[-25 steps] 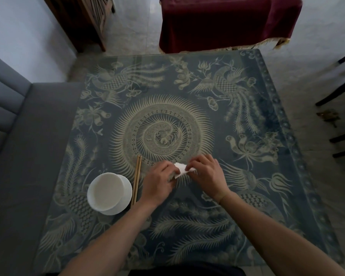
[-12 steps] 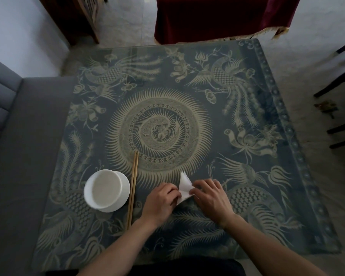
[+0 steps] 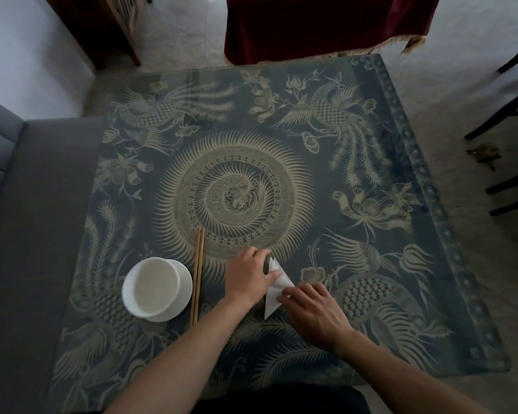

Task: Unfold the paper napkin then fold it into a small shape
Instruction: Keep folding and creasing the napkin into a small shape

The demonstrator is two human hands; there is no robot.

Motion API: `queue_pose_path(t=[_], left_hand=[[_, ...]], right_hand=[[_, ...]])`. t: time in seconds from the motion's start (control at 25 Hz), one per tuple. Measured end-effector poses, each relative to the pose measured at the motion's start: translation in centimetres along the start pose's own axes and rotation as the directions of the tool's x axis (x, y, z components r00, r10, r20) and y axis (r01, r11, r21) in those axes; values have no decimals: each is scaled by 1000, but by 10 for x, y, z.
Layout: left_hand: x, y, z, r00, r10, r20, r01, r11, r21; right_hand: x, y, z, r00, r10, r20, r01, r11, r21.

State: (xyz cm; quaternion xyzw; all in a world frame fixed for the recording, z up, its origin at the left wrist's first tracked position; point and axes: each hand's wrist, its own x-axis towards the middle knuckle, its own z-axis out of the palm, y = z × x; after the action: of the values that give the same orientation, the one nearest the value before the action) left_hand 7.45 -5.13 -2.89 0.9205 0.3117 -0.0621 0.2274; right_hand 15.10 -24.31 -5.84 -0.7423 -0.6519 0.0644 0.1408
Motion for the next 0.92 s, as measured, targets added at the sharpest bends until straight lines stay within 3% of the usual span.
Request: queue_pose_path(t=[0.12,0.44,0.92], left_hand=[[6,16,3,997,-74,32,74,997,4],[18,26,-2,937,-232,260,289,935,-204],[-8,6,-5,980,-12,197,77,943,-325]], right_hand=[[-5,3,4,1000,5,7,-5,1000,2],[-6,0,3,1000,5,-2,-5,1000,-4],[-10,-1,10,1000,26,0,-26,999,-27]])
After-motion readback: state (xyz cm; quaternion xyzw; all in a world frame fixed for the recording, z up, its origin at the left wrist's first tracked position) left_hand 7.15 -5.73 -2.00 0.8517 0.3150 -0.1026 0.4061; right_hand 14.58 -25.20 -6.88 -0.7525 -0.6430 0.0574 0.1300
